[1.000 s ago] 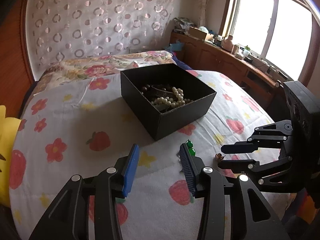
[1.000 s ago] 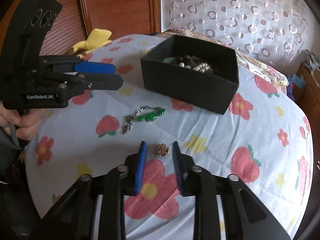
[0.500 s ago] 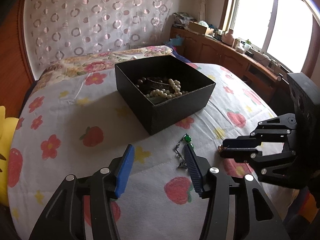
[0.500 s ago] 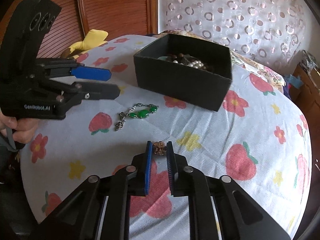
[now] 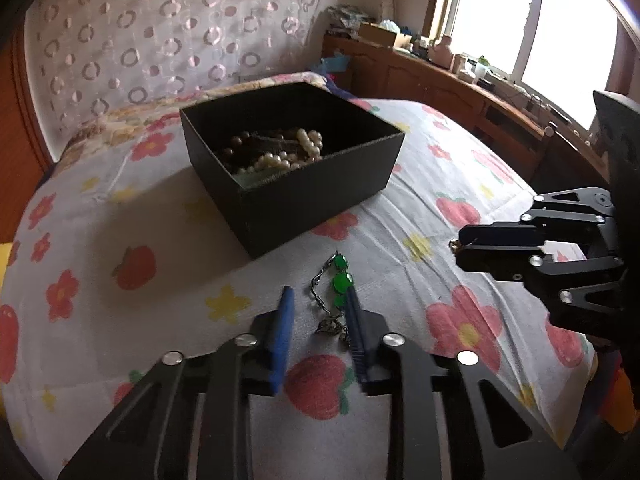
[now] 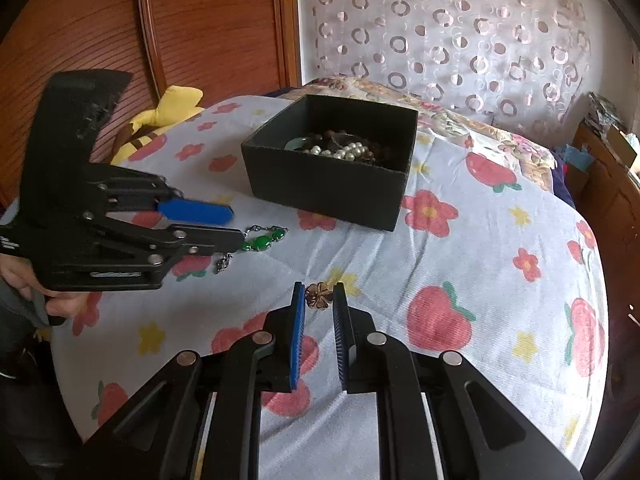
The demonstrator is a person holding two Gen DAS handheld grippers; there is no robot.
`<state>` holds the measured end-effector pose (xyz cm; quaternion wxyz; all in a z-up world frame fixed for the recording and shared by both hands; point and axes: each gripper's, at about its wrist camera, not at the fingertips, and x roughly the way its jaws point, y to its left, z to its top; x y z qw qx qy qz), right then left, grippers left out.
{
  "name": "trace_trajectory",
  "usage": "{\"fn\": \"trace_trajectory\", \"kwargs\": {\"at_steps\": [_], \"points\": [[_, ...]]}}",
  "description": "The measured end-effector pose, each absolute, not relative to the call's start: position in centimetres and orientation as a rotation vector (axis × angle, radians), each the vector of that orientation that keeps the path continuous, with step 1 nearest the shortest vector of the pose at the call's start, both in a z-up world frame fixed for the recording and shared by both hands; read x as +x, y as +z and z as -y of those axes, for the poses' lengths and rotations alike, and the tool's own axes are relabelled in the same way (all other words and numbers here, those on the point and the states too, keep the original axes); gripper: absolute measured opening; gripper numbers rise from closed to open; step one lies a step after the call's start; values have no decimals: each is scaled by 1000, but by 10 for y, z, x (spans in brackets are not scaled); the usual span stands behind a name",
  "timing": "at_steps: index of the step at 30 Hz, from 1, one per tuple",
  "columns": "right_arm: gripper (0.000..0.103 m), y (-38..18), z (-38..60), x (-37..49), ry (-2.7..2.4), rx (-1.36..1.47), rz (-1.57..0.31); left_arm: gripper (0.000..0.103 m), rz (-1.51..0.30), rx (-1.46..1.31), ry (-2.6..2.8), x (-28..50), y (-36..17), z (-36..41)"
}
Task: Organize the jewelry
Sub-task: 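Grasp the green-stone chain bracelet from the sheet with the left tool, then carry the green bracelet over the box and release it with the left tool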
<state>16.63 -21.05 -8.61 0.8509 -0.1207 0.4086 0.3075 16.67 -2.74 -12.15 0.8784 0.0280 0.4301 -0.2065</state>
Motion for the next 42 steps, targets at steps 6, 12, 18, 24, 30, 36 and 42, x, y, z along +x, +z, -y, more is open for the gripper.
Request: {"fn": "trace_trajectory", "kwargs": {"at_steps": [6, 12, 18, 24, 30, 36, 42], "points": [[15, -83, 211, 165, 657, -241, -848, 12, -903, 43, -446, 172, -122, 27], [15, -84, 213, 165, 652, -231, -845, 0, -896, 63, -468, 173, -117, 35], [15, -84, 216, 166, 651, -225, -844, 0, -873, 66, -483, 163, -107, 33], [15, -79, 218, 167, 653, -220, -829, 0, -822, 56, -483, 160, -88, 34], [15, -77, 218, 169, 648, -215, -822, 0, -864, 94, -489, 176, -93, 43], [16, -77, 221, 169, 640, -206, -825, 9, -924, 171, -490, 187, -109, 54], [16, -80, 225, 172, 635, -199, -829, 9, -947, 176, -496, 194, -116, 59]]}}
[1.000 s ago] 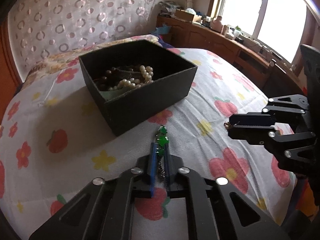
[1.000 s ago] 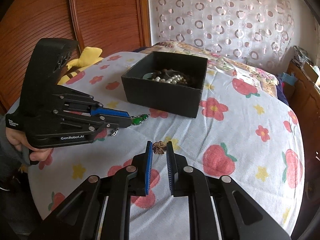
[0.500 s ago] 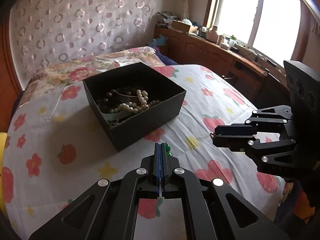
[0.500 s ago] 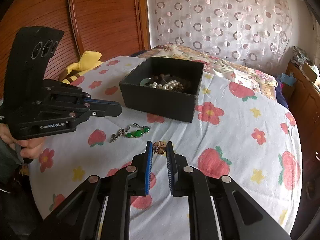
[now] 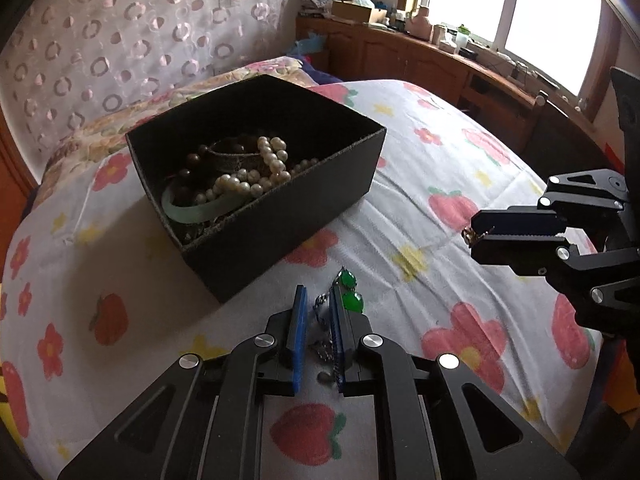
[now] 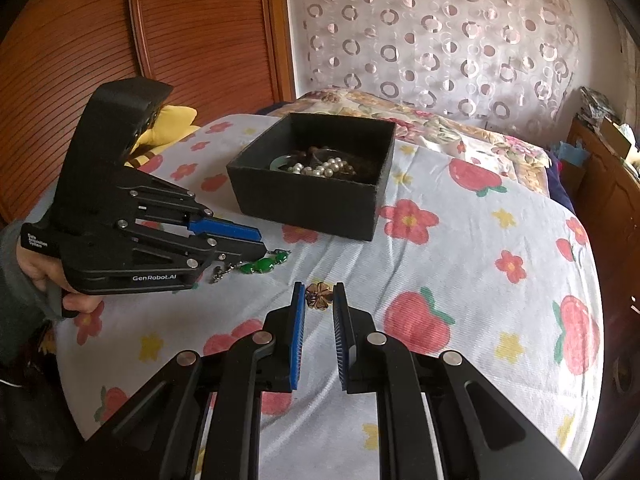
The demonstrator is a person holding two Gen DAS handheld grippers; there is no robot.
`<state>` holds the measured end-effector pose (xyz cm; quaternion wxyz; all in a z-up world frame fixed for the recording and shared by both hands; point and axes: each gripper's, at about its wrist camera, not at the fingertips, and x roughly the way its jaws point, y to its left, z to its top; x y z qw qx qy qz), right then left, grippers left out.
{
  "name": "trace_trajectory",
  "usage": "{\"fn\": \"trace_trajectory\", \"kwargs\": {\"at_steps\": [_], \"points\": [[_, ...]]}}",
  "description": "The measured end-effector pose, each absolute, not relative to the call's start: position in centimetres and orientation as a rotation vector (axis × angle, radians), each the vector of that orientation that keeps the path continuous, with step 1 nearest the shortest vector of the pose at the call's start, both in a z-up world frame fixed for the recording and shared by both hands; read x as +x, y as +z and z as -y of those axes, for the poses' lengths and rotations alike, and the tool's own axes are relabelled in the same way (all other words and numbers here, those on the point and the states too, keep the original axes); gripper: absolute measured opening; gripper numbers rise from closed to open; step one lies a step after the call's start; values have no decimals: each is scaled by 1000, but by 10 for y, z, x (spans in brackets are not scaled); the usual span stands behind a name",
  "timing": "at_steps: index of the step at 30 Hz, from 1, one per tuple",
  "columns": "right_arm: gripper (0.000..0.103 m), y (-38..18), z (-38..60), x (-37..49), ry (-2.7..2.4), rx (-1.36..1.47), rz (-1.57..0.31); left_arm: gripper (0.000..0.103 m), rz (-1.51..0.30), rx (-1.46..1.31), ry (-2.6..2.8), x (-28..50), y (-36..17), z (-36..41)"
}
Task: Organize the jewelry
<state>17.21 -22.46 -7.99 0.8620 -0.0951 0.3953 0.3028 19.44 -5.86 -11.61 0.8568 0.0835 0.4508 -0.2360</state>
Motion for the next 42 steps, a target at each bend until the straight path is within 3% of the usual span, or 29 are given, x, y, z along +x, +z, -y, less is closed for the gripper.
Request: {"fn": "trace_trajectory", "kwargs": {"at_steps": [3, 22, 32, 34, 36, 38, 40, 42], "points": [[16, -81, 226, 173, 634, -197, -830, 2, -935, 197, -502, 198, -120, 61], [16, -19, 205, 207, 676, -175, -660, 2, -630, 74, -477, 207, -9, 38], [17, -40, 183, 251, 684, -167, -703, 3, -683, 46, -380, 245, -31, 25], [18, -46, 185, 257, 677, -156, -723, 10, -694, 34, -370, 245, -35, 21], [22, -49, 186, 261, 668, -145, -733, 34, -689, 32, -348, 241, -38, 17], [31, -49, 190, 262, 658, -128, -736, 41, -678, 36, -330, 234, -37, 15], [31, -48, 193, 260, 645, -118, -731, 53, -670, 39, -309, 227, -36, 15], [32, -45, 198, 254, 623, -103, -722, 72, -647, 46, -278, 218, -33, 14]]}}
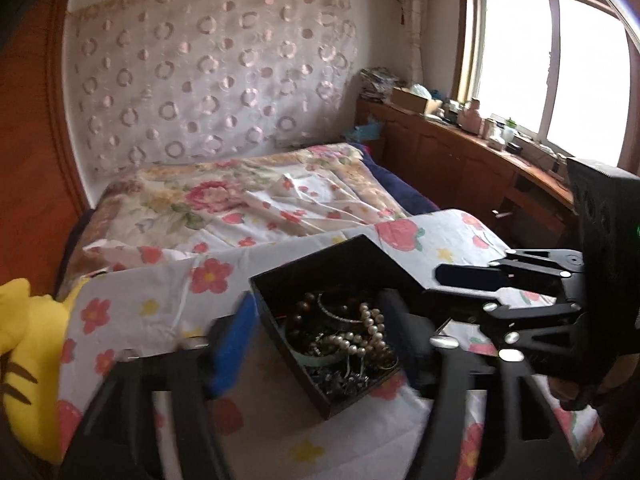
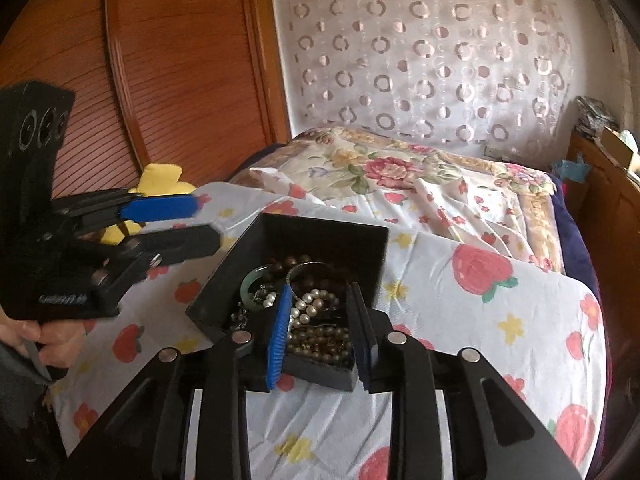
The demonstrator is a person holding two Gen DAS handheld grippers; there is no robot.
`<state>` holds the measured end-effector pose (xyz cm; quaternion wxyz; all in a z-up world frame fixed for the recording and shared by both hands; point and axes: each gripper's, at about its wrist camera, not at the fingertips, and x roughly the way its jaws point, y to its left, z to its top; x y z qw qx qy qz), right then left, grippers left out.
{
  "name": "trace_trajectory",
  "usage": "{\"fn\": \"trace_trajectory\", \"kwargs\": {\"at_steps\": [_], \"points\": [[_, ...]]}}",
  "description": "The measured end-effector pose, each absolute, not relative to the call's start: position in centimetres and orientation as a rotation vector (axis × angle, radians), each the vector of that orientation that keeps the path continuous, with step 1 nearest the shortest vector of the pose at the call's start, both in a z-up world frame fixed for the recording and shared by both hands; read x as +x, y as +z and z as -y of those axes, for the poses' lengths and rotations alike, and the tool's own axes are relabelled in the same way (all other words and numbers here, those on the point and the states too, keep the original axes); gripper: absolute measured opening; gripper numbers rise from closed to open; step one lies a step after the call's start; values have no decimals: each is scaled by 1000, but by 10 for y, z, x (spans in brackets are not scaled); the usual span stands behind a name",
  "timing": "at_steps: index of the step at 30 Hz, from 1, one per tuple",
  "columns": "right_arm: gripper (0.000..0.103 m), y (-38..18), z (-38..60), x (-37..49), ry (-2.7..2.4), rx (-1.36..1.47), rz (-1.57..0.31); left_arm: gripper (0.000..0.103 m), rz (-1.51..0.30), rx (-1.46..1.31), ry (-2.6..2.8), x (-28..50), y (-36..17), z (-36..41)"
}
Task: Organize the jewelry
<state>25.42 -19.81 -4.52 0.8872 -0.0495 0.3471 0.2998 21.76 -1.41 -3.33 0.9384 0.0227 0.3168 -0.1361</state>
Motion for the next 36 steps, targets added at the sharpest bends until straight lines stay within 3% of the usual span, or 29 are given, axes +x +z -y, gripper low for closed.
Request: {"fn": "trace_trajectory", "kwargs": {"at_steps": [3, 5, 11, 20, 36], "points": [[48, -36, 208, 238, 584, -65, -686, 88, -616, 47, -223, 198, -28, 12], [62, -30, 215, 226, 557, -48, -660, 93, -592, 43, -185, 181, -24, 10], [98, -12, 227, 166, 453, -44, -548, 95, -546, 42, -107, 131, -12, 5], [101, 2, 246, 91, 364, 13, -482, 95, -509, 24, -53, 66, -4, 0], [101, 7, 253, 59, 309, 9, -435, 95, -463, 13, -34, 28, 1, -5]]}}
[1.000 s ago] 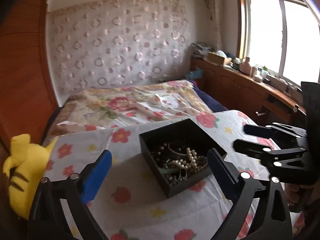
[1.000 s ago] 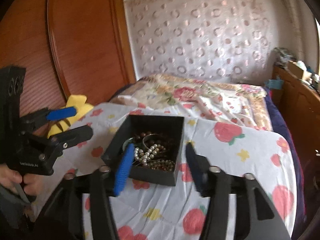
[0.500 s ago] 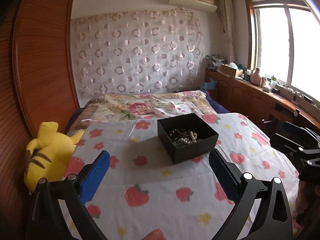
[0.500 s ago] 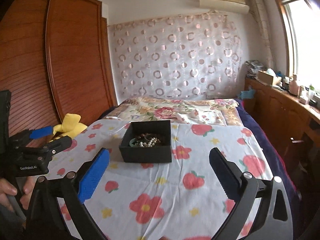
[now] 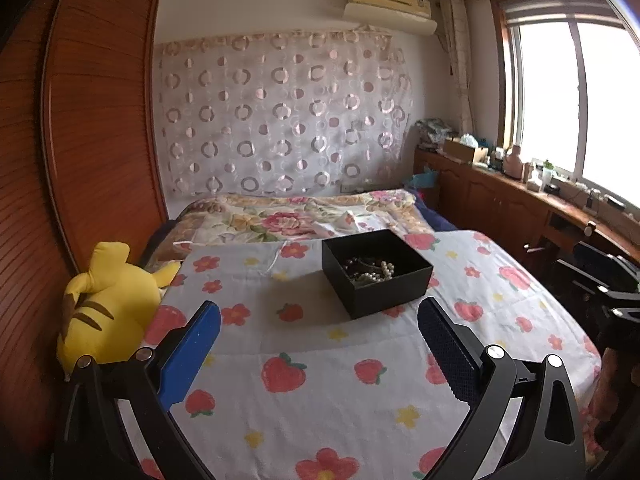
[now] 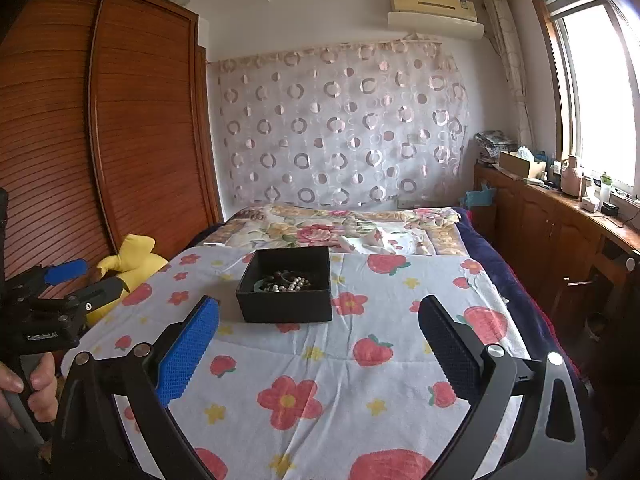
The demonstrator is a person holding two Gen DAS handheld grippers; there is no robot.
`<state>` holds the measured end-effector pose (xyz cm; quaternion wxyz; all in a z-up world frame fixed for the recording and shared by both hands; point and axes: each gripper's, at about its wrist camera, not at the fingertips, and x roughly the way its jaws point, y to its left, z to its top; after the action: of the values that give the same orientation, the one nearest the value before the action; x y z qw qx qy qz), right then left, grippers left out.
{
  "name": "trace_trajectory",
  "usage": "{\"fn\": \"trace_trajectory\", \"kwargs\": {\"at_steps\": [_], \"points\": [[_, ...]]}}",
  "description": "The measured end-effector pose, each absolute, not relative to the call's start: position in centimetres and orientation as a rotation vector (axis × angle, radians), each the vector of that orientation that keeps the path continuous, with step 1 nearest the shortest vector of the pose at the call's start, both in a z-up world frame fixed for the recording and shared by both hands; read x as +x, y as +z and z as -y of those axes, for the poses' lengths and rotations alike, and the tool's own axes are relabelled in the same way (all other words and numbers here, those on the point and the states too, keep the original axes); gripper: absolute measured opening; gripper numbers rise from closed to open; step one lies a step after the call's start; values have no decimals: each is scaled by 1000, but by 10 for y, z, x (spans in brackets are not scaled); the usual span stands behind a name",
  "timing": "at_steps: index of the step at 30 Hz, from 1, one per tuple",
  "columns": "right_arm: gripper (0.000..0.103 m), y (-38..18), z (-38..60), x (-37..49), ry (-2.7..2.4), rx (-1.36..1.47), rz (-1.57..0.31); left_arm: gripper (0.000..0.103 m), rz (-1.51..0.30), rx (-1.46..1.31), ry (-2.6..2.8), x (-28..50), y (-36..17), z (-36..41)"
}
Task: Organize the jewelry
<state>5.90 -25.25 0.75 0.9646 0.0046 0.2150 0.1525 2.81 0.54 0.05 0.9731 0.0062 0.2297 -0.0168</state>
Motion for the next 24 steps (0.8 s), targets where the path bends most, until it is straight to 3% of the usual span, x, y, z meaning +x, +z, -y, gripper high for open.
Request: {"fn": "trace_trajectory", "kwargs": {"at_steps": [24], "points": [[101, 7, 253, 55, 304, 5, -435, 95, -457, 21, -46, 22, 5, 1]]}}
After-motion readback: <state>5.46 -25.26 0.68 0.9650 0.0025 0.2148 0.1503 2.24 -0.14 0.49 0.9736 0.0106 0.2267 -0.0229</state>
